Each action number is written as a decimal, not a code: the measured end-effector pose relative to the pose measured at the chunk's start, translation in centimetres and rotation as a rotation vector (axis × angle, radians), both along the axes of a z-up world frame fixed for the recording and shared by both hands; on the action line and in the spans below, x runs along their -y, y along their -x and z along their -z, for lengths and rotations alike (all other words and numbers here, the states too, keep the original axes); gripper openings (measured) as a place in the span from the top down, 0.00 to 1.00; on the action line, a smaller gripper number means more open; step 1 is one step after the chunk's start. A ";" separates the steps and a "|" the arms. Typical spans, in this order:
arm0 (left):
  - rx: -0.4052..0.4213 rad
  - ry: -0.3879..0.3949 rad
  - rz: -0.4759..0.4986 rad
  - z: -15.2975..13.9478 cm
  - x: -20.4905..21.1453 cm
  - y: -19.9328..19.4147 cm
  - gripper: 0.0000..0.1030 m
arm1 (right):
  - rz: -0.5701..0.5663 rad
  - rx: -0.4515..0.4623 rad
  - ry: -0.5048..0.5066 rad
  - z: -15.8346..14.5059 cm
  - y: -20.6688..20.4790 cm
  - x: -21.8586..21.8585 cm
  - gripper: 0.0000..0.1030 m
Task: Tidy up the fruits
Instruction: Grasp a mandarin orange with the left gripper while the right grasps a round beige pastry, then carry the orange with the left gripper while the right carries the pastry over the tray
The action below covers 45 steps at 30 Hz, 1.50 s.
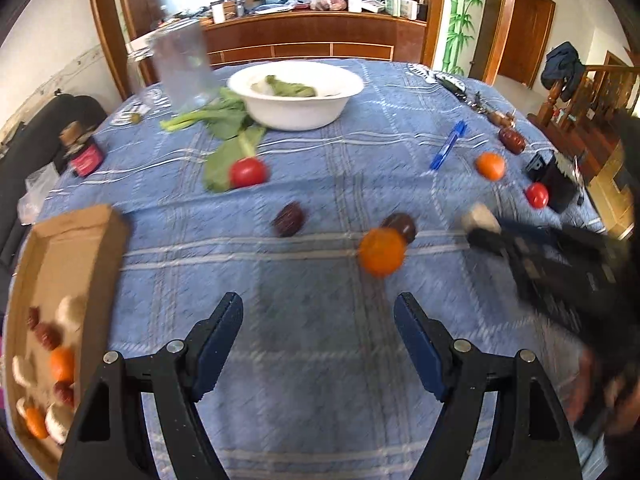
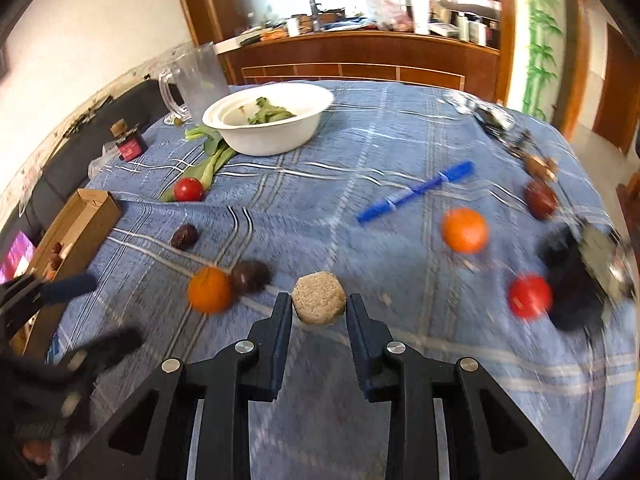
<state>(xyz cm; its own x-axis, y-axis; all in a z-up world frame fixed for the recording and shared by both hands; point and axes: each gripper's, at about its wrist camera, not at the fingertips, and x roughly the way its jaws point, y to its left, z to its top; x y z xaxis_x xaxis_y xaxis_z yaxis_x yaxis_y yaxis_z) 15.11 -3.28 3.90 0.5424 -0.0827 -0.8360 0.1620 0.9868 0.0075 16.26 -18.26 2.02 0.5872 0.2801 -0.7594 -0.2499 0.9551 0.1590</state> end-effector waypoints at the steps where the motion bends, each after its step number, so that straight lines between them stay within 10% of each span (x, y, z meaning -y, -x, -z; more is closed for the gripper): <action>1: -0.001 0.002 -0.002 0.2 0.4 -0.4 0.25 | 0.009 0.001 -0.001 -0.1 0.9 0.5 0.71; 8: -0.014 -0.005 0.017 2.2 3.0 -3.1 0.26 | 0.053 -0.008 -0.001 0.0 4.4 2.7 0.71; 13: 0.005 -0.010 0.077 3.1 3.7 -3.2 0.73 | 0.103 -0.010 -0.034 -0.1 5.5 4.0 0.71; 45: 0.018 0.112 0.081 -0.9 -6.8 13.3 0.72 | 0.162 -0.061 -0.023 -0.4 16.8 -3.4 0.71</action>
